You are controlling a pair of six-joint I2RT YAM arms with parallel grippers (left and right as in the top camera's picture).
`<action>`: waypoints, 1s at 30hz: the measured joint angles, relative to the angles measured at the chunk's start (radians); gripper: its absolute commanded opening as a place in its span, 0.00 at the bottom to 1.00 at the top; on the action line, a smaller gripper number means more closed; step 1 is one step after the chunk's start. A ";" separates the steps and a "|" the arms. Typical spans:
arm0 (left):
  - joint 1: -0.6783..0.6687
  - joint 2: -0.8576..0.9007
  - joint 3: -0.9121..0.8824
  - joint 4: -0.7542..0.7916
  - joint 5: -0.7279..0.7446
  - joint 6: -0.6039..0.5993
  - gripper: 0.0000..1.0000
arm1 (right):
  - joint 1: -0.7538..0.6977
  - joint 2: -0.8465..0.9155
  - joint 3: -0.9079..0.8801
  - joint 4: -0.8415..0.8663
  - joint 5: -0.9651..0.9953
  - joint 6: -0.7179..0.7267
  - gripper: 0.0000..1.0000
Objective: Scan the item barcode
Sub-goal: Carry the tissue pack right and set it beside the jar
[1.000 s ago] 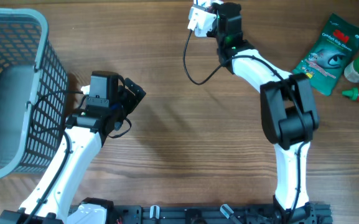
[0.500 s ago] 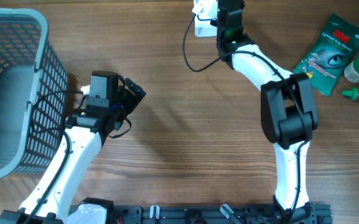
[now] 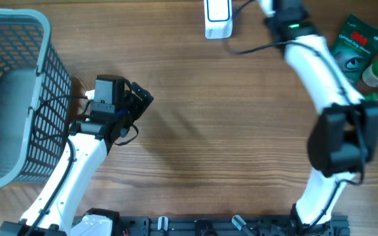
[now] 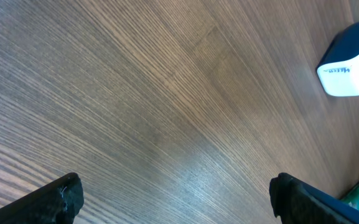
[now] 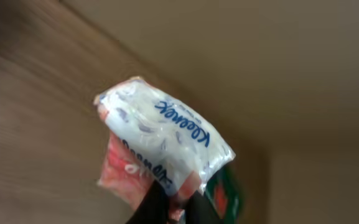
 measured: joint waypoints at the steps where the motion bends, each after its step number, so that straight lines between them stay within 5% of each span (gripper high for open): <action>1: 0.000 0.000 0.000 0.000 0.000 0.000 1.00 | -0.028 -0.016 0.000 -0.050 0.002 0.062 0.04; 8: 0.000 0.000 0.000 0.000 0.000 0.000 1.00 | -0.271 -0.044 -0.033 -0.334 -0.011 0.509 0.04; 16: 0.000 0.000 0.000 0.000 0.000 0.000 1.00 | -0.452 -0.044 -0.237 -0.233 -0.109 0.634 0.10; 19: 0.000 0.000 0.000 0.000 0.000 0.000 1.00 | -0.502 -0.043 -0.311 -0.148 -0.123 0.649 0.23; 20: 0.000 0.000 0.000 0.000 0.000 0.000 1.00 | -0.515 -0.043 -0.325 -0.135 -0.126 0.650 0.52; 21: 0.000 0.000 0.000 0.000 0.000 0.000 1.00 | -0.525 -0.043 -0.333 -0.127 -0.128 0.650 0.68; 24: 0.000 0.000 0.000 0.000 0.000 0.000 1.00 | -0.546 -0.043 -0.338 -0.096 -0.130 0.657 1.00; 30: 0.000 0.000 0.000 0.000 0.000 0.000 1.00 | -0.547 -0.069 -0.334 -0.141 -0.168 0.657 0.99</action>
